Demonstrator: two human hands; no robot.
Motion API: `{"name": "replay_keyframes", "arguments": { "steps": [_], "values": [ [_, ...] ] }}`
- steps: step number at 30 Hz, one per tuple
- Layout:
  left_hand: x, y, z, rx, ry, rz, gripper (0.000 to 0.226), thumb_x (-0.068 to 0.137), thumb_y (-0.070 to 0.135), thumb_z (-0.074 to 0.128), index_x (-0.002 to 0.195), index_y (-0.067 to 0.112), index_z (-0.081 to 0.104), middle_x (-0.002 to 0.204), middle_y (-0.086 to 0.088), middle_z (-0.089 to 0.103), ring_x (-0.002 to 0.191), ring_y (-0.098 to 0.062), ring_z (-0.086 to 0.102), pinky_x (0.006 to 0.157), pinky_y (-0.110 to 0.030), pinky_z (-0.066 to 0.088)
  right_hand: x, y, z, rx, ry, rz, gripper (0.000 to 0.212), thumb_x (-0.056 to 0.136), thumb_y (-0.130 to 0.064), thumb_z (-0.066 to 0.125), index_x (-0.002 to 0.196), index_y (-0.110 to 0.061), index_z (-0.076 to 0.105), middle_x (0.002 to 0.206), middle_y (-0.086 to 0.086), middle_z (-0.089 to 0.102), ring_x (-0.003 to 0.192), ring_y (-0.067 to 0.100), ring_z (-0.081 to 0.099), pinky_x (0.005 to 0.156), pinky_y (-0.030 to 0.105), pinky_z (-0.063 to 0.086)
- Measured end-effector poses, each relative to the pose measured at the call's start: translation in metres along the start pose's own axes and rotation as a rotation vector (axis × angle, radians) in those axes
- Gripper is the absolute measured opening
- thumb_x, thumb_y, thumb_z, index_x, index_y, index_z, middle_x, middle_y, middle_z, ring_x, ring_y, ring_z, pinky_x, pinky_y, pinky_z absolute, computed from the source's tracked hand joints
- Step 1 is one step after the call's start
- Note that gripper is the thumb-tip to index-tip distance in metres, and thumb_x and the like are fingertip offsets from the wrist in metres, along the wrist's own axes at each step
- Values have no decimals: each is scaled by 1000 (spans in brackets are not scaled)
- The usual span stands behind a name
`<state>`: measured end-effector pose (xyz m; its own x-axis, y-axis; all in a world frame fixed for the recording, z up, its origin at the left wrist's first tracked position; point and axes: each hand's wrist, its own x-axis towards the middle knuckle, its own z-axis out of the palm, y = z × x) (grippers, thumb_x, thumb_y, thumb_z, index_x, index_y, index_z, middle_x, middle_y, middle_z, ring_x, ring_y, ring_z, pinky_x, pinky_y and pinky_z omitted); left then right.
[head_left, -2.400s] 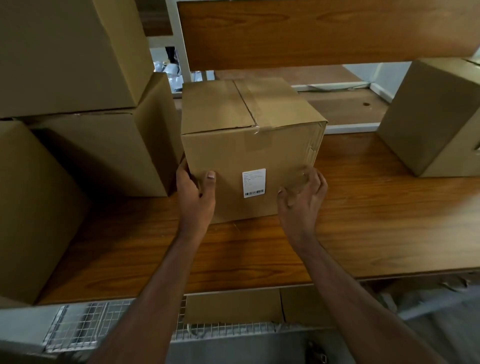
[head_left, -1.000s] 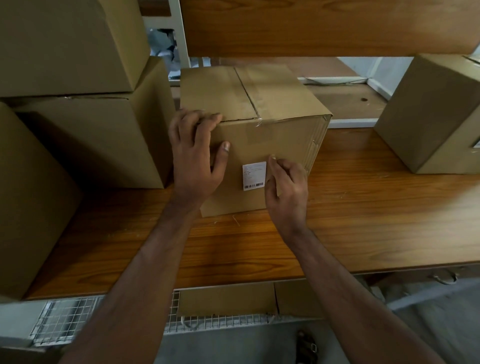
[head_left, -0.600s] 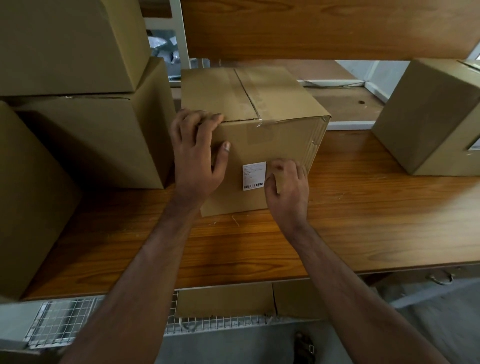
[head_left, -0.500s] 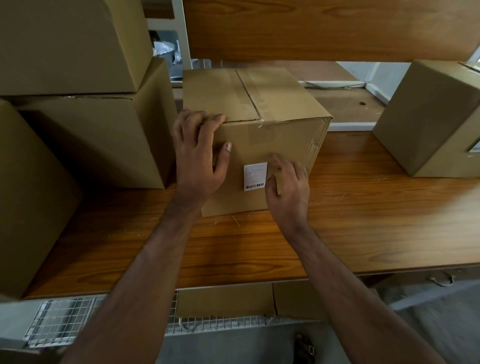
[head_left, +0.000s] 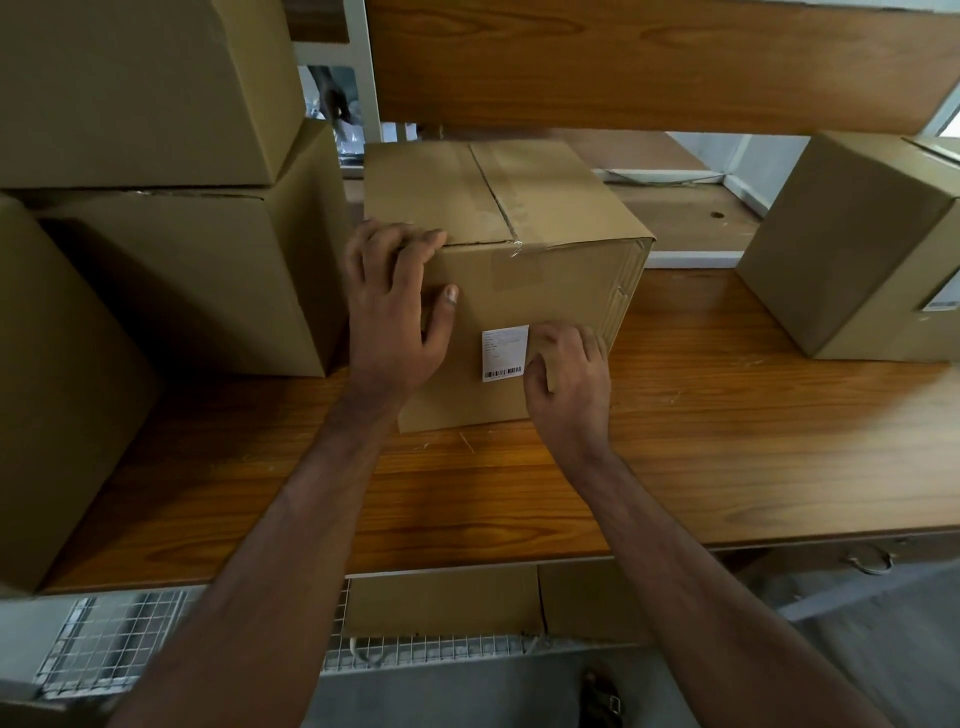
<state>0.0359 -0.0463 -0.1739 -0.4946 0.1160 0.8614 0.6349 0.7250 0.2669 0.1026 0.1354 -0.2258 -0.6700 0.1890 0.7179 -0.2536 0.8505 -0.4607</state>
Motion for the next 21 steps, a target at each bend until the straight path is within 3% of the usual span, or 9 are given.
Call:
{"name": "replay_keyframes", "arguments": {
  "steps": [3,5,9,13,21],
  "values": [
    [0,0,-1,3,-7,0,48,90,28,66,134,11,54,134,-19,50,135,-38,34,117,-37,25,-4,-1,2,-47,-4,-3,45,92,-11,54,136,-3,54,121,14,63,110,27,55,94,28,39],
    [0,0,-1,-2,-9,-4,48,90,28,65,134,10,55,134,-19,50,136,-37,33,117,-34,24,-6,0,6,-87,-17,-28,46,93,-14,51,139,-5,54,120,15,60,110,28,54,92,28,39],
    [0,1,-2,-7,-8,-2,49,89,25,66,134,9,55,134,-19,50,136,-36,33,117,-32,23,-10,-4,8,-102,-25,-27,44,89,-9,59,133,-8,60,123,16,56,114,30,50,91,28,39],
    [1,3,-3,-9,-6,-1,49,87,23,66,133,7,56,132,-22,51,135,-38,33,119,-27,16,-5,-5,6,-114,-28,-12,38,90,-12,54,126,-8,65,121,13,59,114,29,53,95,21,30],
    [2,6,-6,1,-31,-16,50,87,24,65,133,9,55,133,-21,51,135,-41,36,119,-29,15,6,-10,3,-111,-37,23,31,87,-14,50,114,-9,66,111,8,62,105,25,53,89,30,39]
  ]
}}
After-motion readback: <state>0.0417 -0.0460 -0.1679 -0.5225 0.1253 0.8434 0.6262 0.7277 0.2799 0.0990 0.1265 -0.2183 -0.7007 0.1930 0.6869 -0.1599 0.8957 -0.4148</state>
